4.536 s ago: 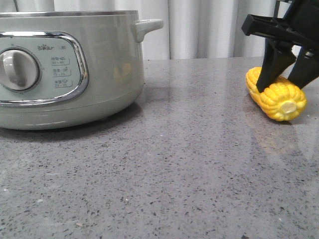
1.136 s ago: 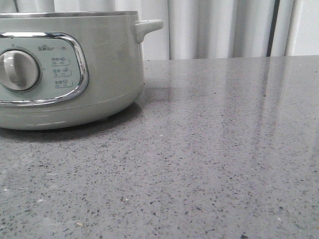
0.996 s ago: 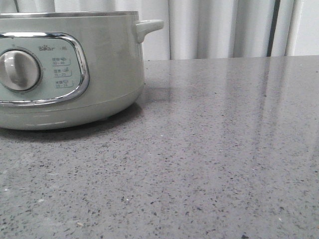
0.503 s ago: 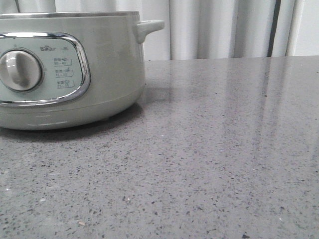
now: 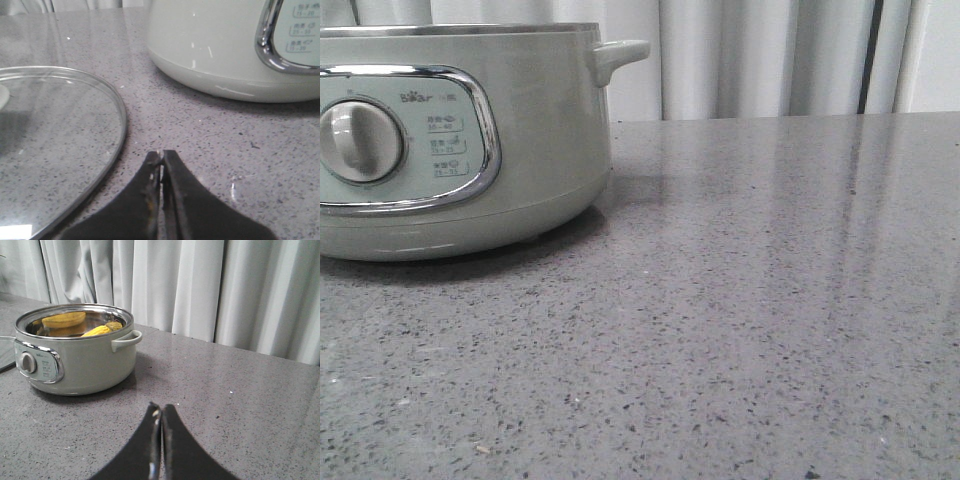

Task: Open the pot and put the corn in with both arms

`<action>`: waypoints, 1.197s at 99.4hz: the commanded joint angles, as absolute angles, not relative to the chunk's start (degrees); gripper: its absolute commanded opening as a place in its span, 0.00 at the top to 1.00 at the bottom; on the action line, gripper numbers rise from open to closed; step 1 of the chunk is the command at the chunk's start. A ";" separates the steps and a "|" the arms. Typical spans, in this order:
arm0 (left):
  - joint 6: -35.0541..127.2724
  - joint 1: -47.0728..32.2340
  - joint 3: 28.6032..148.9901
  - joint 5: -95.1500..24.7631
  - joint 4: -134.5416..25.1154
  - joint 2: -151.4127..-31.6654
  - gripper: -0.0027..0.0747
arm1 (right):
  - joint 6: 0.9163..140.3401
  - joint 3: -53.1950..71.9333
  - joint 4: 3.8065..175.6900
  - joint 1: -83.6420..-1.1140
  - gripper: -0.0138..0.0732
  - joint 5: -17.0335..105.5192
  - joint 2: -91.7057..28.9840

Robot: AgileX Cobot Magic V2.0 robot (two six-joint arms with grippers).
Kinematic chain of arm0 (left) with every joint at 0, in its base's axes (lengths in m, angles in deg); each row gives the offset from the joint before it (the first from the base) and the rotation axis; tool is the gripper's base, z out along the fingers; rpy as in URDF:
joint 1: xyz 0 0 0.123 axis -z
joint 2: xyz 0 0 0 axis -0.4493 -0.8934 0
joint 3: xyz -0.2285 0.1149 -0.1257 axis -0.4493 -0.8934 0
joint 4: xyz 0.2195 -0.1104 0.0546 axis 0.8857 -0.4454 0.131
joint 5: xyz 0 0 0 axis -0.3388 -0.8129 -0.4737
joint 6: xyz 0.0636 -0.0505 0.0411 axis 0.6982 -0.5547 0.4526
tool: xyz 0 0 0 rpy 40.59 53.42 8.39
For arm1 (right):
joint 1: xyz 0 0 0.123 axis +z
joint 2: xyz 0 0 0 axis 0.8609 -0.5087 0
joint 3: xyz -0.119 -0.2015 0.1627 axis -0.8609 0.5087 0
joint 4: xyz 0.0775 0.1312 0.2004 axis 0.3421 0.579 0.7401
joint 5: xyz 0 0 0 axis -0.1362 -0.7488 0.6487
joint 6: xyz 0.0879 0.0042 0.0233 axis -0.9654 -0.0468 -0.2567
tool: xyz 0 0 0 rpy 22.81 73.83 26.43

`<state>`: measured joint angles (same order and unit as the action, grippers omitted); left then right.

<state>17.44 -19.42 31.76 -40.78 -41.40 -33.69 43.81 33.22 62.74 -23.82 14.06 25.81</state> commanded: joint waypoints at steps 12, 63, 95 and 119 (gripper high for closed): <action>16.54 -19.67 30.10 -38.60 -43.45 -32.06 0.99 | 43.75 32.06 61.82 -24.11 0.90 18.56 24.74; 16.54 -19.67 30.10 -38.60 -43.45 -32.06 0.99 | 43.75 32.06 61.82 -24.11 0.90 18.56 24.74; 16.54 -19.67 30.10 -38.60 -43.45 -32.06 0.99 | 43.75 36.07 55.65 -26.63 0.90 18.85 26.40; 16.54 -19.67 30.10 -38.60 -43.45 -32.06 0.99 | 43.60 52.41 56.92 -44.51 0.90 29.18 28.91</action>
<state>17.09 -19.42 31.76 -40.82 -42.62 -33.69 43.70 50.61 55.08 -39.54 20.87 27.82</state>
